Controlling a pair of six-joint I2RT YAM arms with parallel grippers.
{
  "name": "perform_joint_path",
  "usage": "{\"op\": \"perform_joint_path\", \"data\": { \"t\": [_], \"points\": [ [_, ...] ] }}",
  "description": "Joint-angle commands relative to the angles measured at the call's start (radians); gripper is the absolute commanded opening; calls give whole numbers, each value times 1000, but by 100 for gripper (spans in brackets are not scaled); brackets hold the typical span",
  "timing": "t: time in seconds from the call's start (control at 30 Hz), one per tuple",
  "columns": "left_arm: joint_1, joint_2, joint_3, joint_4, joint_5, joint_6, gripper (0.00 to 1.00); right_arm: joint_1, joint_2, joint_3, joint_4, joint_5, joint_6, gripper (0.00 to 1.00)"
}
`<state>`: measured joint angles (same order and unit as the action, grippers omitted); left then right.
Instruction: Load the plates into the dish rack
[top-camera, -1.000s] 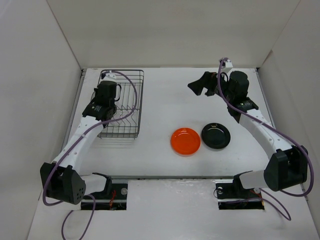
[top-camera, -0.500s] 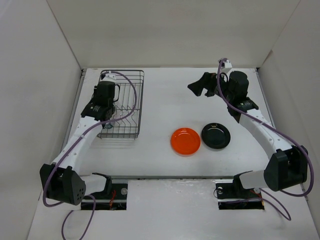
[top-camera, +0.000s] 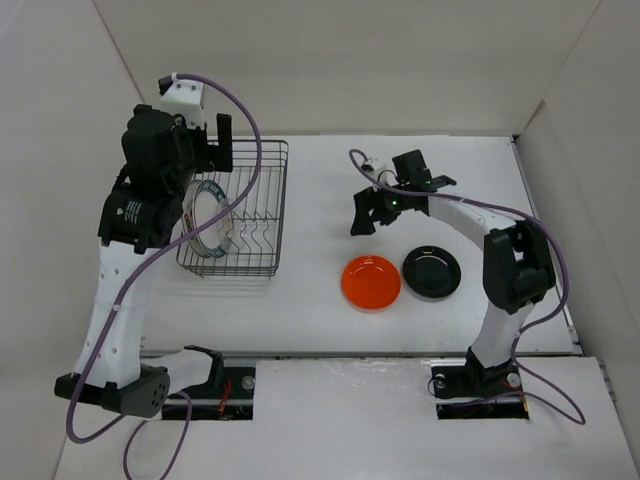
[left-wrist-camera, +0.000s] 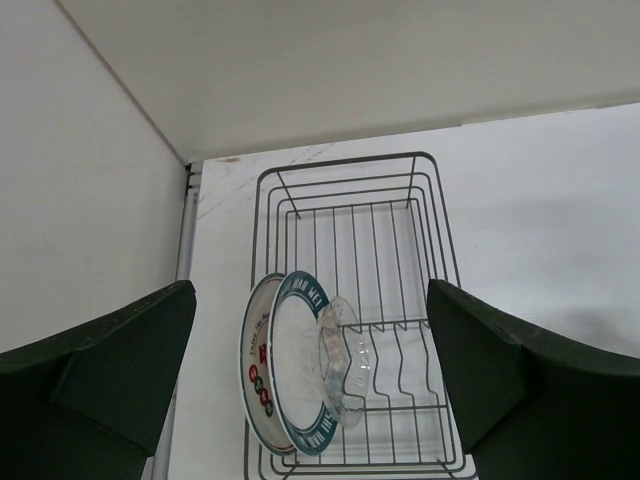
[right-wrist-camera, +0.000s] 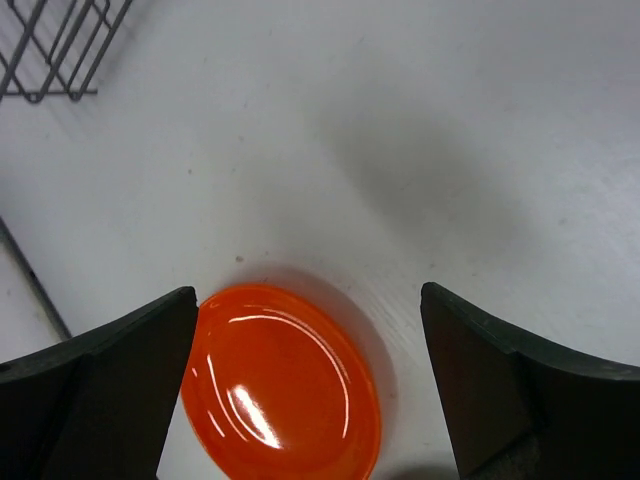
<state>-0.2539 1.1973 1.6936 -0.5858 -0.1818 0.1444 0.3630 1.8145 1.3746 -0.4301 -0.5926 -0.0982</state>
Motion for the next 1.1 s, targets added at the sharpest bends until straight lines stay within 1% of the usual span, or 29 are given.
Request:
{"op": "perform_joint_path", "data": {
  "t": [0.0,0.1,0.23,0.33,0.37,0.4,0.47,0.63,0.73,0.8,0.83,0.87,0.9,1.0,1.07],
  "points": [
    [-4,-5,17,-69,58,-12,100,10,5,1,-58,-96,-95,97],
    [-4,-5,5,-69,80,-12,100,10,37,-20,-58,-130,-106,91],
    [-4,-5,-5,-78,81,-3,100,-9,60,-49,-67,-130,-117,91],
    [-4,-5,-14,-78,91,-3,100,-21,69,-60,-55,-93,-117,91],
    [-4,-5,-14,-78,100,6,100,-30,81,-60,-77,-84,-117,87],
    [-4,-5,-14,-78,100,6,100,-30,92,-60,-78,-84,-117,87],
    [-4,-5,-14,-78,100,6,100,-30,92,-60,-88,-95,-117,86],
    [-4,15,-5,-68,100,24,100,-10,54,-155,-30,-85,-78,83],
    [-4,24,-23,-57,100,24,100,-21,43,-183,-19,-85,-57,79],
    [-4,24,-35,-57,114,24,100,-21,34,-201,-7,-85,-48,79],
    [-4,24,-44,-48,126,24,100,-21,22,-216,4,-85,-47,77],
    [-4,24,-45,-48,127,24,100,-21,22,-216,4,-73,-47,73],
    [-4,24,-54,-48,127,24,100,-21,22,-227,4,-62,-37,71],
    [-4,24,-54,-48,136,24,100,-21,22,-236,4,-49,-37,67],
    [-4,24,-54,-48,136,24,100,-21,31,-236,4,-20,-26,67]
  ]
}}
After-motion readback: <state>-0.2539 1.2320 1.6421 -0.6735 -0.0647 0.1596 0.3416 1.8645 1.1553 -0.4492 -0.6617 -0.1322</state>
